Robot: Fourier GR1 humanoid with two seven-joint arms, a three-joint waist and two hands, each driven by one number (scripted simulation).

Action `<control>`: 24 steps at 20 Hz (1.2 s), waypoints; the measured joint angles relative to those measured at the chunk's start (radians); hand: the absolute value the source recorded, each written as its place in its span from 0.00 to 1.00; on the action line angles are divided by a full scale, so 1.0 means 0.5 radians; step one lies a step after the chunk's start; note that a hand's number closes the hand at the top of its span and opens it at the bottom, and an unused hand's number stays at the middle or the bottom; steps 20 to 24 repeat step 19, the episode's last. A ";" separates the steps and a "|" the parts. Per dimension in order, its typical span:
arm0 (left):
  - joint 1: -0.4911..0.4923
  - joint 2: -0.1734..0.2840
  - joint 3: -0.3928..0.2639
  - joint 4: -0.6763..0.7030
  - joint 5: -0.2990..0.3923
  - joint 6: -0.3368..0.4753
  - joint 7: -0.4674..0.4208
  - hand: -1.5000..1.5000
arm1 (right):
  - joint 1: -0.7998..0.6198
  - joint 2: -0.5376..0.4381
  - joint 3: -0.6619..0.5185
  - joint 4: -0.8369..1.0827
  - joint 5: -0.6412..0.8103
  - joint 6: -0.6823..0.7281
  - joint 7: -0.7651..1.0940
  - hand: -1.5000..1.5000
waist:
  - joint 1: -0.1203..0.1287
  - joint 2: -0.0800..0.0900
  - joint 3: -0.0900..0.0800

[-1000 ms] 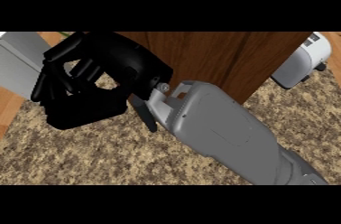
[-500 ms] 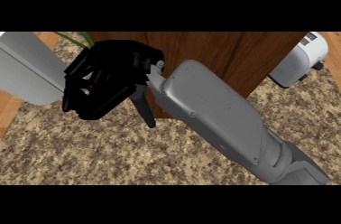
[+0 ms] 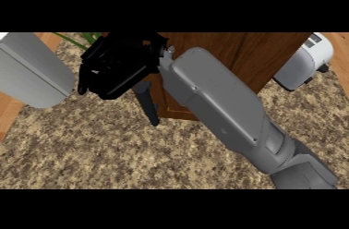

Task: Pick up the wine, place it into the cabinet and close the cabinet

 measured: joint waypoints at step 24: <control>-0.081 -0.116 0.105 -0.024 -0.074 -0.011 0.157 0.00 | -0.010 -0.003 -0.005 0.157 0.141 0.028 -0.392 1.00 | 0.008 -0.032 -0.056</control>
